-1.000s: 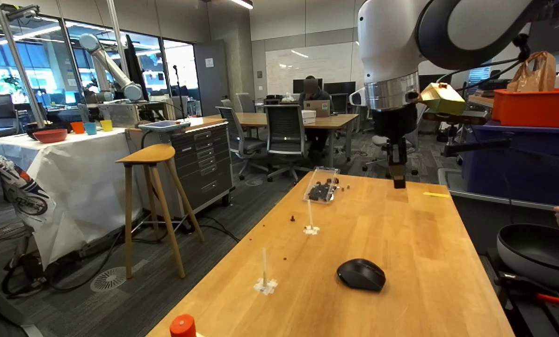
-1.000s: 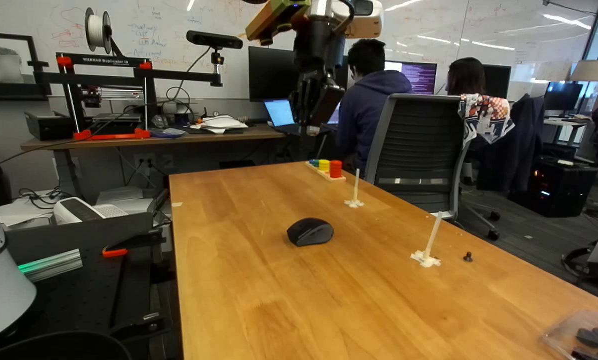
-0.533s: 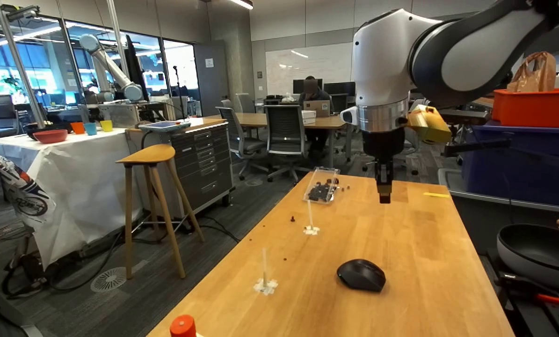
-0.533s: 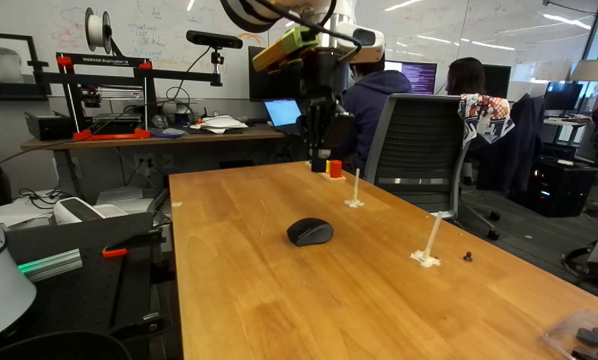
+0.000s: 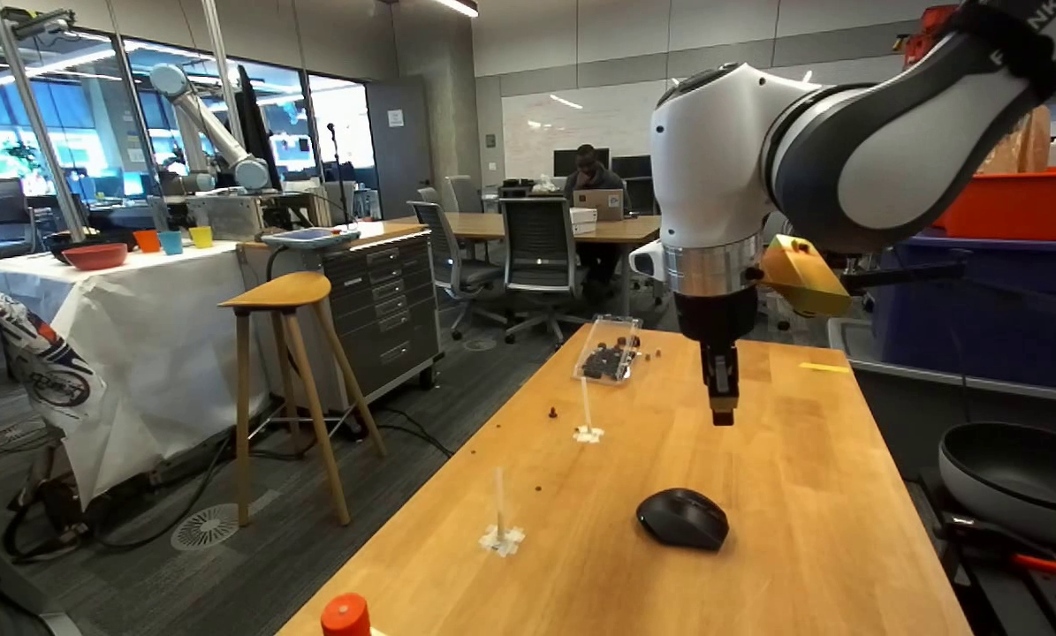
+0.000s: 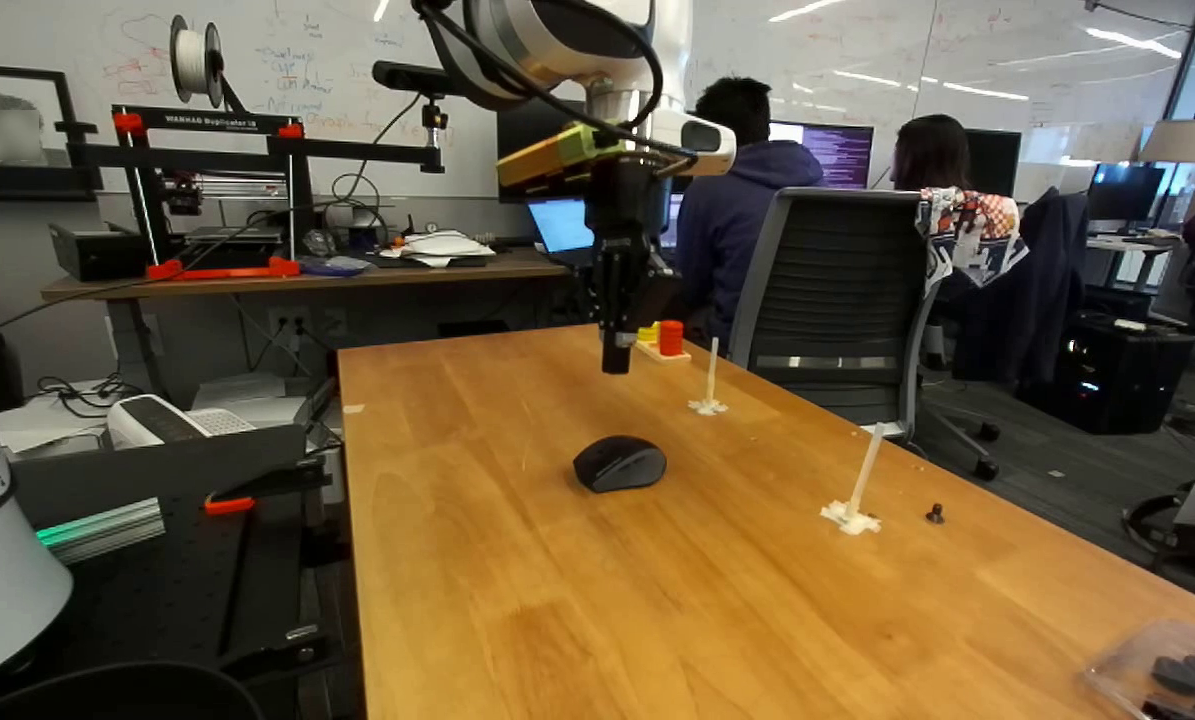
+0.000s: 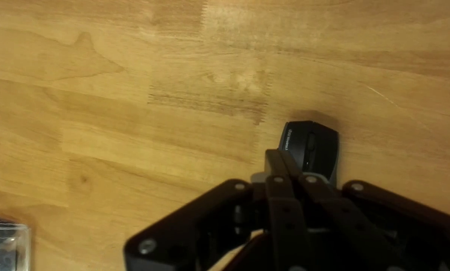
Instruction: Left click the mouse
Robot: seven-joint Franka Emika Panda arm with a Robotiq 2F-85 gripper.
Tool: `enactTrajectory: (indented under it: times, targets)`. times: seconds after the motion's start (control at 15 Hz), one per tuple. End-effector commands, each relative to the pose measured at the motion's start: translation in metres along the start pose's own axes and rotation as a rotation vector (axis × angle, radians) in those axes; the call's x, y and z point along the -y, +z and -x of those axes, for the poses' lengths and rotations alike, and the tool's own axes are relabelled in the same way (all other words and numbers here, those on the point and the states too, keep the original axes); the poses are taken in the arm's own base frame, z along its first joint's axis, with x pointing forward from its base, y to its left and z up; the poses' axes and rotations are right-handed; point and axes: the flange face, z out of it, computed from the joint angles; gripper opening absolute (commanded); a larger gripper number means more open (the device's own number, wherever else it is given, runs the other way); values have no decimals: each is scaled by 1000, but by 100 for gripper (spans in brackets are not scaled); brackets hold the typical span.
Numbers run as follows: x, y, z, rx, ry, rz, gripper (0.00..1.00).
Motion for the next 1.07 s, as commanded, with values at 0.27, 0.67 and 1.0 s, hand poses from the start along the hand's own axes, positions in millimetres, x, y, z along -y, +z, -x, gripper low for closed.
enactTrajectory:
  times: [0.27, 0.67, 1.0]
  targets:
    - [12, 9, -5, 5, -10, 76, 3]
    - [14, 11, -5, -2, -14, 67, 0]
    - [26, 13, -1, 77, -23, -86, 1]
